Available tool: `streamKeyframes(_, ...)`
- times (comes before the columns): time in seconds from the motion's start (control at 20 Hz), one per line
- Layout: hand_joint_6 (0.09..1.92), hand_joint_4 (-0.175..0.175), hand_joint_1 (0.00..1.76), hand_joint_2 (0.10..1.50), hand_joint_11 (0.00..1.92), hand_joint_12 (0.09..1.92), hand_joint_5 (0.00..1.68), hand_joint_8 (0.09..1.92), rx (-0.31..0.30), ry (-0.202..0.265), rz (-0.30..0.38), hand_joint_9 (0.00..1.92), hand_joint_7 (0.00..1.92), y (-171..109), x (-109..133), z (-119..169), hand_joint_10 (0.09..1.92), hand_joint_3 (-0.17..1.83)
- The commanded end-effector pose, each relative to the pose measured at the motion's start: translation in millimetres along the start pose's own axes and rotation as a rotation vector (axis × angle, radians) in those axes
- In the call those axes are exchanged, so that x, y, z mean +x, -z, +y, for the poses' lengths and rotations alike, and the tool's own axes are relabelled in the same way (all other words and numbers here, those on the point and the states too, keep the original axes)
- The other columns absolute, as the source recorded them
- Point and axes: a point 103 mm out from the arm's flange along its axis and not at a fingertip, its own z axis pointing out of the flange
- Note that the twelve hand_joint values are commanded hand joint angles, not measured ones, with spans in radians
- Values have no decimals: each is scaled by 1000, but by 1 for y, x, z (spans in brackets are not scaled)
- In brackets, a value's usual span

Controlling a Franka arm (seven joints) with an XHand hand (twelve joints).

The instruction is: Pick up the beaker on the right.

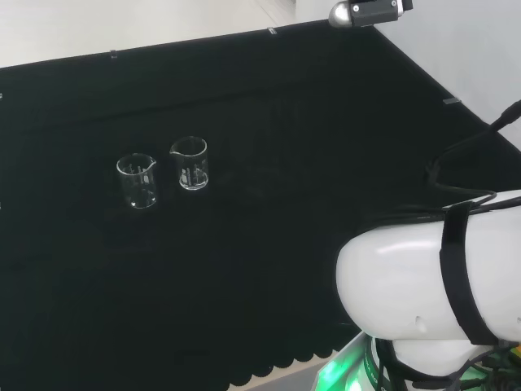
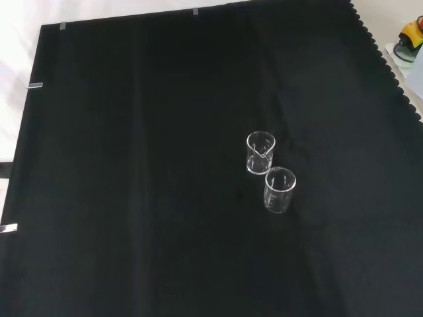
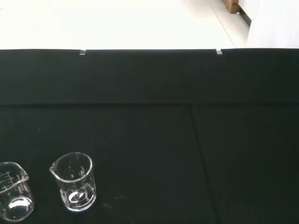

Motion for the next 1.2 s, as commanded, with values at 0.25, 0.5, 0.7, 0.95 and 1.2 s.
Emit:
streamKeyframes(0.25,87,-20,99,1130,0,988,281,478,-7,-3,-1,169,99,0,-7,0,542,825)
streamKeyframes(0.5,87,-20,92,1140,0,986,281,474,-4,-10,2,168,101,-1,-8,2,543,815)
streamKeyframes(0.7,87,-20,92,1142,0,989,282,472,-1,-15,3,168,103,-2,-7,2,543,812)
streamKeyframes(0.95,87,-21,91,1144,0,993,284,470,8,-22,7,170,106,-5,-8,5,545,808)
streamKeyframes(1.2,87,-20,93,1145,0,1001,288,468,22,-28,32,174,113,-19,-19,20,547,803)
